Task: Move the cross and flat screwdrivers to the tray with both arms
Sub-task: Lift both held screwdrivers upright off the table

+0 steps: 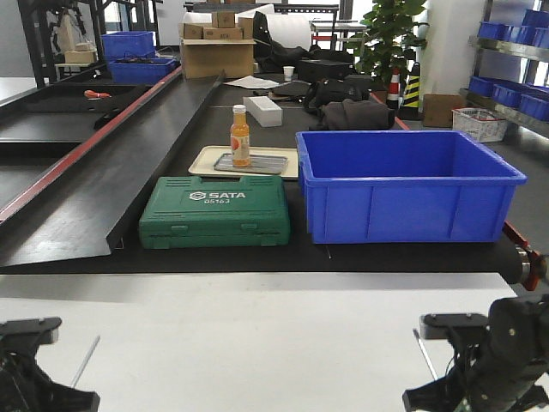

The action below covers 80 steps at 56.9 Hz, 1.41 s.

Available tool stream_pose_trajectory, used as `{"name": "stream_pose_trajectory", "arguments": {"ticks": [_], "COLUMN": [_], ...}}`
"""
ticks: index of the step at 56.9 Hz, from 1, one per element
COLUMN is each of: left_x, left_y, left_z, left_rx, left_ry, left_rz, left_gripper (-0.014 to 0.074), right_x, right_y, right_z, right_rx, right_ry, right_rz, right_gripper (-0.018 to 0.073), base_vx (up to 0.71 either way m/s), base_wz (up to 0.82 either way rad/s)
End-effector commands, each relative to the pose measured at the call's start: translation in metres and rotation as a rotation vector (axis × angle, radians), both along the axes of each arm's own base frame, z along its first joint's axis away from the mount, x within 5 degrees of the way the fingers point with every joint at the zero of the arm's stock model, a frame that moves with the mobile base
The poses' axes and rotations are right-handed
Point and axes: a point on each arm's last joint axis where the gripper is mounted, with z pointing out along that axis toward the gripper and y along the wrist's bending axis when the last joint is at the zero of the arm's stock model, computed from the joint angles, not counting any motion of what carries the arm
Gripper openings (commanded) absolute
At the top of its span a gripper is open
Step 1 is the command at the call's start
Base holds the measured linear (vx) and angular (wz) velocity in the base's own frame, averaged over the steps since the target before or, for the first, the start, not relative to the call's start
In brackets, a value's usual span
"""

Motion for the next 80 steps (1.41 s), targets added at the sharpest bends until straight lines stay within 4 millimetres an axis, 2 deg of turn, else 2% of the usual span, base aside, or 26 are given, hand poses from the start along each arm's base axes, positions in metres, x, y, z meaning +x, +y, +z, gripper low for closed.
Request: {"name": "stream_pose_trajectory", "arguments": {"ticks": [1, 8, 14, 24, 32, 39, 47, 55, 65, 80], "left_x": [-0.009, -0.029, -0.054, -0.104, -0.138, -0.164, -0.186, -0.196, -0.198, -0.198], "left_y": [0.001, 0.003, 0.005, 0.01, 0.013, 0.016, 0.018, 0.02, 0.02, 0.02], "left_z": [0.055, 0.094, 0.13, 0.183, 0.211, 0.226, 0.24, 0.248, 0.251, 0.254], "left_rx": [-0.028, -0.041, -0.053, -0.072, -0.078, -0.08, -0.088, -0.095, -0.091, -0.094], "left_ry": [-0.212, -0.346, -0.475, -0.706, -0.871, -0.97, -1.078, -1.159, -1.187, -1.217], "left_rz": [0.01, 0.01, 0.009, 0.007, 0.003, -0.002, 0.003, 0.01, 0.009, 0.014], "left_gripper": [-0.0006, -0.0006, -0.0006, -0.0006, -0.0006, -0.0006, -0.0006, -0.0006, -0.0006, -0.0006], "right_x": [-0.008, -0.026, -0.047, -0.1, -0.144, -0.182, -0.215, -0.237, -0.247, -0.248], "right_y": [-0.002, -0.004, -0.006, -0.009, -0.011, -0.014, -0.017, -0.021, -0.022, -0.022], "right_z": [0.059, 0.1, 0.136, 0.198, 0.24, 0.265, 0.278, 0.272, 0.25, 0.248], "right_rx": [0.02, 0.035, 0.046, 0.073, 0.109, 0.121, 0.118, 0.11, 0.12, 0.119], "right_ry": [-0.21, -0.347, -0.472, -0.726, -0.962, -1.13, -1.222, -1.322, -1.311, -1.306], "right_rz": [0.004, 0.002, 0.005, 0.051, 0.091, 0.105, 0.113, 0.105, 0.098, 0.099], "right_gripper": [-0.0008, -0.0008, -0.0008, -0.0008, -0.0008, -0.0008, -0.0008, -0.0008, -0.0008, -0.0008], "base_vx": [0.0, 0.0, 0.0, 0.0, 0.0, 0.0, 0.0, 0.0, 0.0, 0.0], "base_wz": [0.0, 0.0, 0.0, 0.0, 0.0, 0.0, 0.0, 0.0, 0.0, 0.0]}}
